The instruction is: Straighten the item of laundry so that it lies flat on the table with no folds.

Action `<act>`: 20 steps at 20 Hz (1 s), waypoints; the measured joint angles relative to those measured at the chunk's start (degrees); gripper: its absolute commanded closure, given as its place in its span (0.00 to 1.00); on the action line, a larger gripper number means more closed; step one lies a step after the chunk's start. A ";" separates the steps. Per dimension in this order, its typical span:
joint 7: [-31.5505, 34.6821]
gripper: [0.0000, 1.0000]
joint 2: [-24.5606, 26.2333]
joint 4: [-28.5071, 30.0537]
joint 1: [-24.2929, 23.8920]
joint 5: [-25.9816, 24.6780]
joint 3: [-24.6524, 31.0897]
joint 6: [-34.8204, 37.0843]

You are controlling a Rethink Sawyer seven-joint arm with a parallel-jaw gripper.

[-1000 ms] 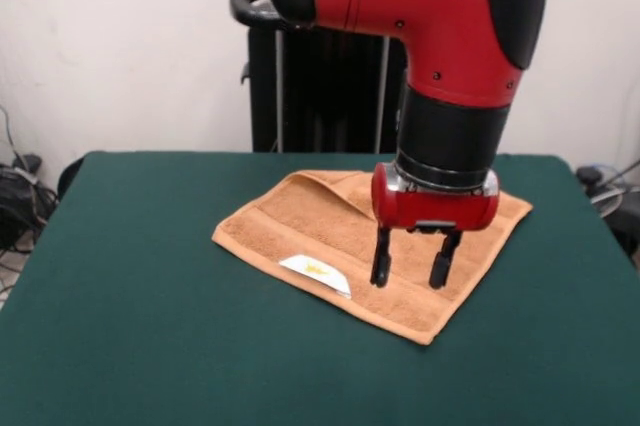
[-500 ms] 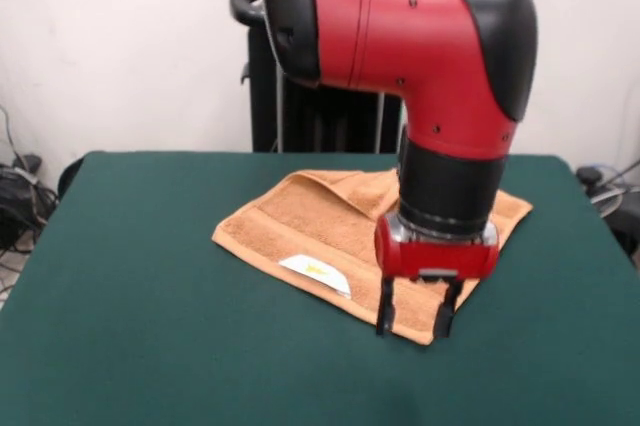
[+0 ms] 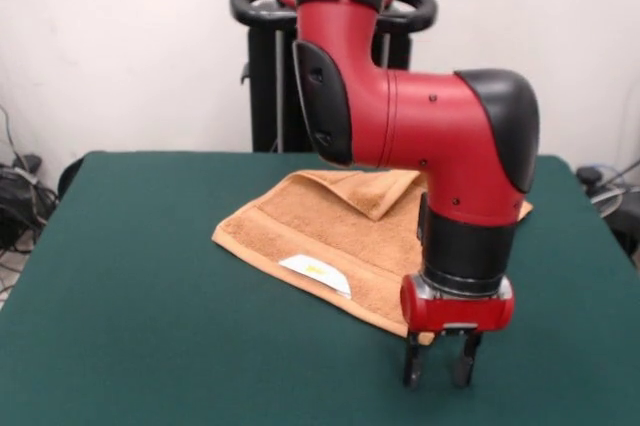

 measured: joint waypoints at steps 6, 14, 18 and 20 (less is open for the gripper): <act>0.01 0.00 0.26 -0.03 1.41 2.71 -2.04 -0.71; 0.01 0.00 -1.06 1.21 2.39 4.40 -2.56 0.25; 0.01 0.00 -4.21 3.14 2.53 4.43 -2.57 3.08; 0.01 0.00 -6.40 4.48 2.54 4.41 -2.58 4.99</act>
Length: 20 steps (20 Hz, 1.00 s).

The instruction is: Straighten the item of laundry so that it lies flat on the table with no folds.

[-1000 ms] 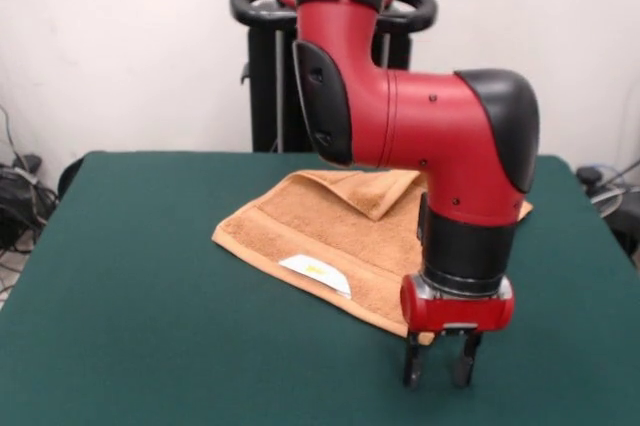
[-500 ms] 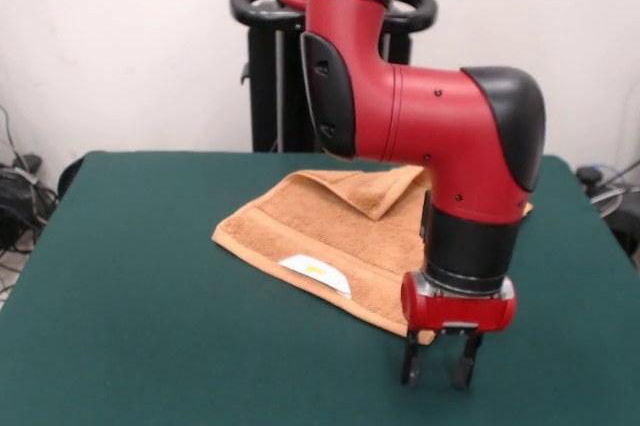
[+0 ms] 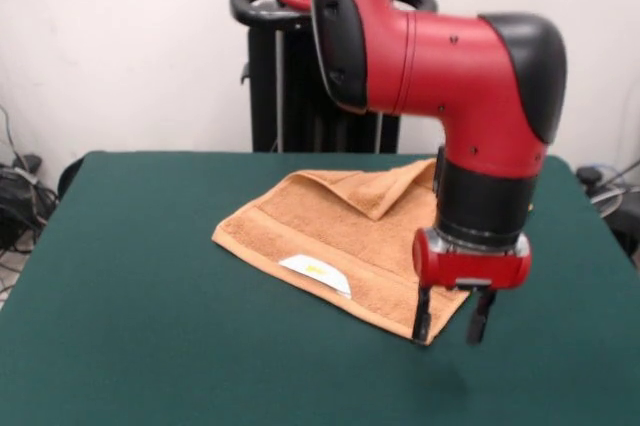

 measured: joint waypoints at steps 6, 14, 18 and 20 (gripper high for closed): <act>0.00 0.00 -3.17 2.05 -0.02 -0.05 -0.12 1.24; 0.00 0.00 -1.87 4.45 -0.96 -0.04 -0.12 -0.88; 0.00 0.00 0.97 6.36 -1.12 -0.01 -0.11 -4.48; 0.00 0.00 1.80 6.97 -1.10 -0.01 -0.11 -5.35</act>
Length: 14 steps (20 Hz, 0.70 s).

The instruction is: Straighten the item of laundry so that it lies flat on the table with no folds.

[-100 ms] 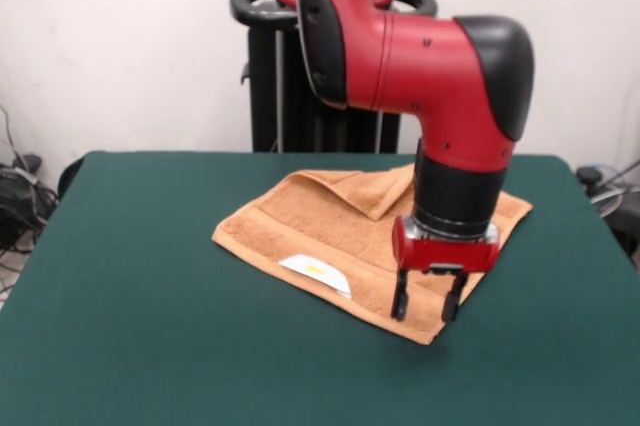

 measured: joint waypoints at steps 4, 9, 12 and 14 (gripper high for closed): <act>0.00 0.00 0.84 0.75 0.03 0.01 -0.01 -2.26; 0.00 0.00 0.84 0.90 0.05 0.05 -0.02 -2.45; 0.00 1.00 0.95 0.80 0.55 0.06 -0.08 -2.43; 0.00 1.00 0.98 0.77 0.85 0.04 -0.10 -2.43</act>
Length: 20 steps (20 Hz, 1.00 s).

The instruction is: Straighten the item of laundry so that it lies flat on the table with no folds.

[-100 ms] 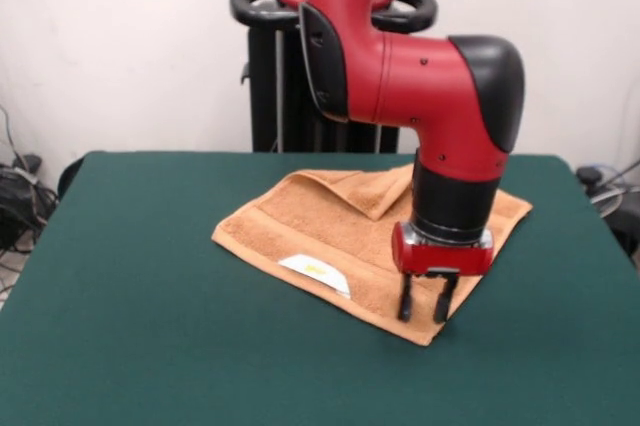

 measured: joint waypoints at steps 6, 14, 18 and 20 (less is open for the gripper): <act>0.00 1.00 0.41 -0.62 1.71 -0.02 -1.43 0.01; 0.00 1.00 1.07 -2.03 1.79 -0.06 -1.79 0.31; 0.00 1.00 1.28 -2.71 1.61 -0.08 -1.72 0.70; 0.00 1.00 1.30 -2.99 1.57 -0.07 -1.66 1.33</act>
